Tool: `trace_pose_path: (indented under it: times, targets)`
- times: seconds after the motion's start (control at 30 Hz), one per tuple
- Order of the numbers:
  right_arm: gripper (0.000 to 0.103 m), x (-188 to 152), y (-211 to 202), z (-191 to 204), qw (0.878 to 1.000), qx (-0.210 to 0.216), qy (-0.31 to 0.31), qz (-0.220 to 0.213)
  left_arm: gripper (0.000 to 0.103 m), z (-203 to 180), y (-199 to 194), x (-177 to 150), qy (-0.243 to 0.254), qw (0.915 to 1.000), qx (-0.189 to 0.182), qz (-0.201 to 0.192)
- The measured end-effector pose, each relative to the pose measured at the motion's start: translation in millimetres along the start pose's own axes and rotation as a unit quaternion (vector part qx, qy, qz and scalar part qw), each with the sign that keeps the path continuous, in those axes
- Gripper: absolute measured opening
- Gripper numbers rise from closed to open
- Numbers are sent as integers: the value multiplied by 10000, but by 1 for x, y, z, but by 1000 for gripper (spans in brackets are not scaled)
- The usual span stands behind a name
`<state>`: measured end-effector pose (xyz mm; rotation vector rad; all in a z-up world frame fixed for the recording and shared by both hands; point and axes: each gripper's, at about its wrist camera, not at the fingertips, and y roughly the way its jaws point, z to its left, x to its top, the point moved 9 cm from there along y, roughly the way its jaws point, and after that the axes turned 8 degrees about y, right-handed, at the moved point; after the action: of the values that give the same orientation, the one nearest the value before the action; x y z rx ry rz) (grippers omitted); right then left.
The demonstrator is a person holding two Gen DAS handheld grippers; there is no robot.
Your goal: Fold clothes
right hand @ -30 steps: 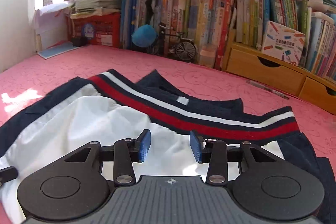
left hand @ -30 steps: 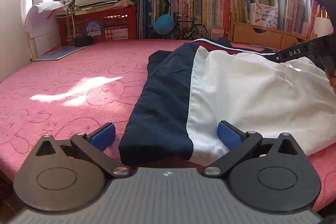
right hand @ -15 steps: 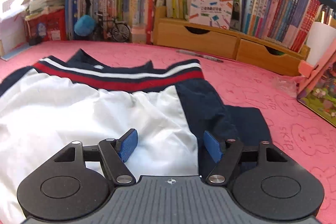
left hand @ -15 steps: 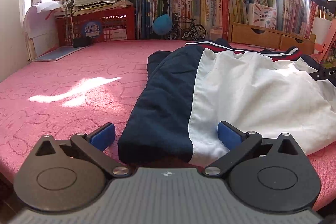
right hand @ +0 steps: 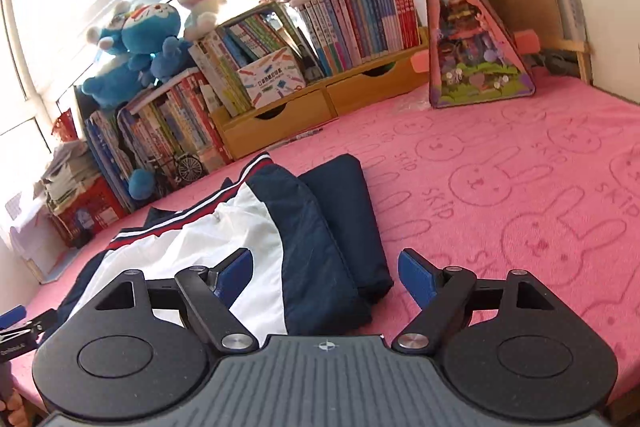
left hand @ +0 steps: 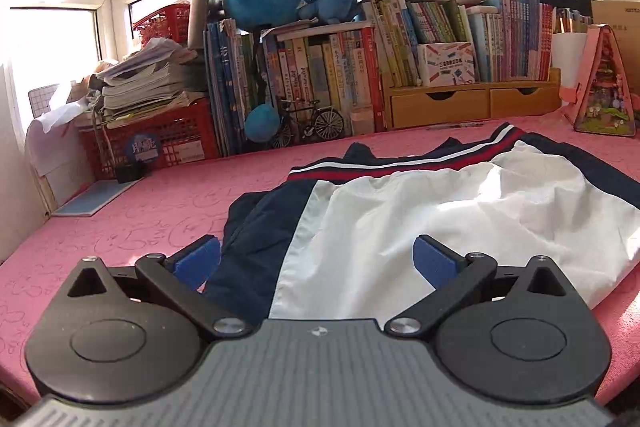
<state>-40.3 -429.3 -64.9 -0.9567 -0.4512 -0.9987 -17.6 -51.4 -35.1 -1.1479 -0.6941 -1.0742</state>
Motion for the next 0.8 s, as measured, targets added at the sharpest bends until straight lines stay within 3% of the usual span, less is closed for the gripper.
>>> trace_pose_path:
  times: [0.13,0.23,0.33,0.5,0.67,0.73,0.8]
  targets:
    - [80,-33,1,0,9968,309,598,429,103,-53,12,16,341,9985,-404,-118]
    - [85,-41,8,5,9926,571,934,529,103,-80,26,9,390,9967,-685,183]
    - [90,-34,22,7,9930,538,980,380,103,-96,40,-7,440,9932,-873,633]
    - [93,-18,53,9,9971,235,722,80,103,-90,42,-25,-211,9901,-1134,804]
    - [99,-10,78,15,9980,56,604,-195,103,-91,40,-26,-191,9907,-1125,746]
    - [88,-11,76,14,9970,-13,754,-183,103,-91,40,-26,-200,9909,-1120,725]
    - [67,-14,74,9,9932,267,1133,-90,103,-91,41,-25,-210,9909,-1118,723]
